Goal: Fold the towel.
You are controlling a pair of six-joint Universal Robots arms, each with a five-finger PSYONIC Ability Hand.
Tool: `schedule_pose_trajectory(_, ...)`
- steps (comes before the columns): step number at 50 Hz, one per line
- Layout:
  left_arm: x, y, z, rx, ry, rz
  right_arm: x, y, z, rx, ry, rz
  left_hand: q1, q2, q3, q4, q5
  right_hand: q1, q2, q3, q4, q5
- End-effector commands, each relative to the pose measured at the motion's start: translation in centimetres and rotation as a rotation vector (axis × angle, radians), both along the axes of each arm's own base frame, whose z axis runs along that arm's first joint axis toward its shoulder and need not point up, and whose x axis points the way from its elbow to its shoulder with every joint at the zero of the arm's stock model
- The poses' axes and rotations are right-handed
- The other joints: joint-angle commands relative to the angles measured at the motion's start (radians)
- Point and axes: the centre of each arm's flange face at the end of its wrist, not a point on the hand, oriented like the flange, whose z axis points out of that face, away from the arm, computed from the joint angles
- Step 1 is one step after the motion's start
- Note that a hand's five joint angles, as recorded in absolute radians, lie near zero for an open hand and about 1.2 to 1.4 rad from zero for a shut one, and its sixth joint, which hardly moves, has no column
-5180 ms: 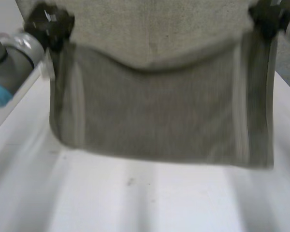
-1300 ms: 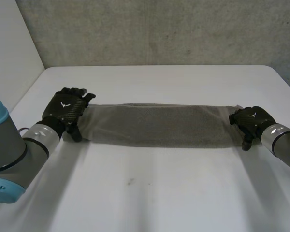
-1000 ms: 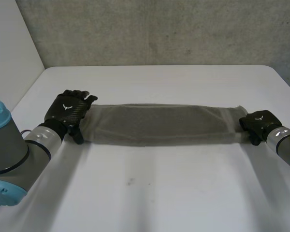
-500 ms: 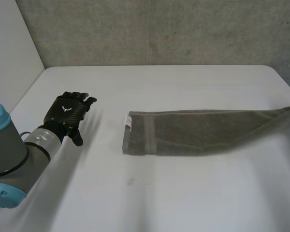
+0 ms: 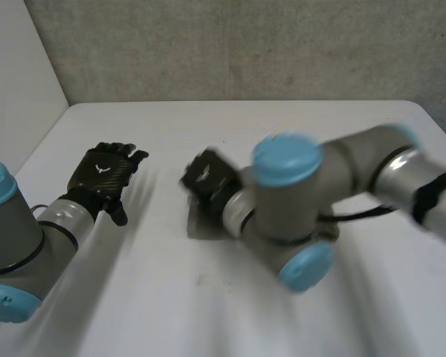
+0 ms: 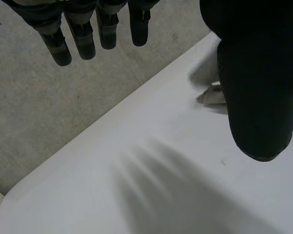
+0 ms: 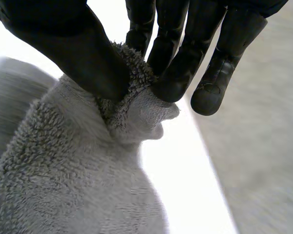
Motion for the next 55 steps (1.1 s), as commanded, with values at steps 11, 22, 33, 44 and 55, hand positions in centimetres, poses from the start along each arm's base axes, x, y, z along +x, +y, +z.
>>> schedule_pose_trajectory(11, -0.1, 0.4, -0.3, -0.005, 0.0, -0.01, -4.7, -1.3, 3.2, 0.044, -0.072, -0.151, 0.002, 0.01, 0.007, 0.008, -0.031, -1.153, -1.148, -1.174, -1.168, -1.163)
schedule_pose_trajectory(22, -0.2, 0.5, -0.4, -0.004, -0.002, -0.011, -13.6, -3.5, 0.2, 0.282, -0.068, -0.355, 0.002, 0.01, 0.007, 0.008, -0.031, -1.153, -1.148, -1.174, -1.168, -1.163)
schedule_pose_trajectory(33, -0.7, 1.0, -0.4, -0.004, -0.002, -0.03, -17.8, -5.1, -3.5, 0.367, -0.061, -0.43, 0.002, 0.01, 0.007, 0.008, -0.031, -0.793, -0.788, -0.815, -0.809, -0.803)
schedule_pose_trajectory(44, -1.0, 1.3, -0.4, -0.003, -0.003, -0.039, -18.5, -7.4, -3.4, 0.287, -0.097, -0.467, 0.002, 0.01, 0.007, 0.008, -0.031, 0.069, 0.074, 0.047, 0.053, 0.059)
schedule_pose_trajectory(55, -1.1, 1.1, 1.2, -0.052, 0.01, -0.035, -8.7, -4.9, 2.7, 0.066, -0.134, -0.168, 0.002, 0.01, 0.007, 0.008, -0.031, 0.069, 0.074, 0.047, 0.053, 0.059)
